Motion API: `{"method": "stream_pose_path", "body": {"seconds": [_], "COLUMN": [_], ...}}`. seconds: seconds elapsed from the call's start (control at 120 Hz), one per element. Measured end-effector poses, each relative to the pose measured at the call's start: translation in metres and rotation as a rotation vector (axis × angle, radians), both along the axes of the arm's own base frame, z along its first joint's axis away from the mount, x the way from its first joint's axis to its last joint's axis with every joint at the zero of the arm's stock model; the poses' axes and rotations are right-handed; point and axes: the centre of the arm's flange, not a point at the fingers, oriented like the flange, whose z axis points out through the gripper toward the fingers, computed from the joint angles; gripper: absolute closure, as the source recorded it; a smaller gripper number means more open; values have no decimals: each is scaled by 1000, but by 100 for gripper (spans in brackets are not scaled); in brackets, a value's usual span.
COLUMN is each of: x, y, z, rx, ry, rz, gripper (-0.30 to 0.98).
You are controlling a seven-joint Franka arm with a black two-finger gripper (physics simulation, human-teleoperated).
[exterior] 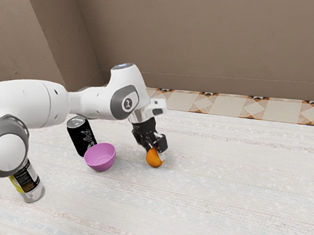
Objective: Place the pear in the bowl.
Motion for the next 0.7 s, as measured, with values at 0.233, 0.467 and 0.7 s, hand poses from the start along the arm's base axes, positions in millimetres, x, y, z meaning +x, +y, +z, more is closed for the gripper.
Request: {"method": "stream_pose_path", "body": {"seconds": [0.233,0.467,0.7], "x": [1,0,-6], "y": [1,24,75], "z": [12,42,67], "rx": [13,35,93], "ry": [-14,-34,-18], "rz": [3,37,110], "gripper": [42,47,49]}}
